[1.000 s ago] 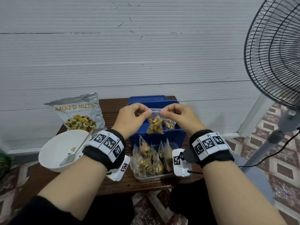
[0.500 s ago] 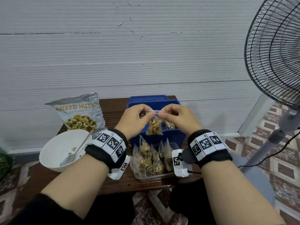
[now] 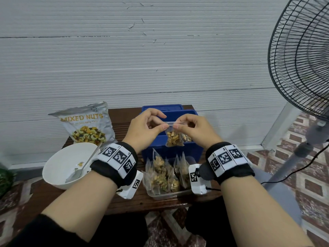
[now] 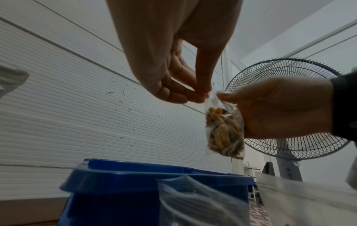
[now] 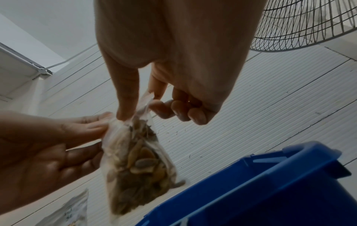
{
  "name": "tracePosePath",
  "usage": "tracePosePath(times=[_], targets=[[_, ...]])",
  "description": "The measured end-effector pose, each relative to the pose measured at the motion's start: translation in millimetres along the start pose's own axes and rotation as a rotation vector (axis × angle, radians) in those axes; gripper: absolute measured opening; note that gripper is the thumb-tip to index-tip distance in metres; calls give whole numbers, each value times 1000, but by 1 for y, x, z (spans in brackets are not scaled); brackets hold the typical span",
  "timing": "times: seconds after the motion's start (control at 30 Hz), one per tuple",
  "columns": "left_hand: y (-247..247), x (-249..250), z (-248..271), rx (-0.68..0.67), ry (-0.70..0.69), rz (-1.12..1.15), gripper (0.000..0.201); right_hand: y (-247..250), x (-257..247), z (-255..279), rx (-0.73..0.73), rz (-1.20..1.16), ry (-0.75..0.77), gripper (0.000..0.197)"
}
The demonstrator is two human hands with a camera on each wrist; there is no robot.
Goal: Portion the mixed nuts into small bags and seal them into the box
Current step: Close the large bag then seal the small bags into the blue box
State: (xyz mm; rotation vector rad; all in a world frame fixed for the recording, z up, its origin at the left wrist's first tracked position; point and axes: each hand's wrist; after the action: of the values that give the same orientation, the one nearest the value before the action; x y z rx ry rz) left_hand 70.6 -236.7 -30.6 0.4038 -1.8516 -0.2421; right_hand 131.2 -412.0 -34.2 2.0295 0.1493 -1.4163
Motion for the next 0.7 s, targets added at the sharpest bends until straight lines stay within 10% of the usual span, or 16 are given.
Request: tracePosePath(times=[0.7], targets=[[18,-3,-19,14,69,-13,17,30,-33,-19,-42,381,-11,8]])
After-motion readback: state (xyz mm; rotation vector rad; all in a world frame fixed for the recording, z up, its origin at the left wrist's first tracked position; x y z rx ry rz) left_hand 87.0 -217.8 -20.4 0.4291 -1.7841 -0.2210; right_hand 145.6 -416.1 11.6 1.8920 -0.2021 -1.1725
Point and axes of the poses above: each hand's wrist, its own z-axis away from the middle knuckle, its own y-axis out of the back of the hand, x = y × z, and after that the axes turned 6 degrees about -x, right-handed
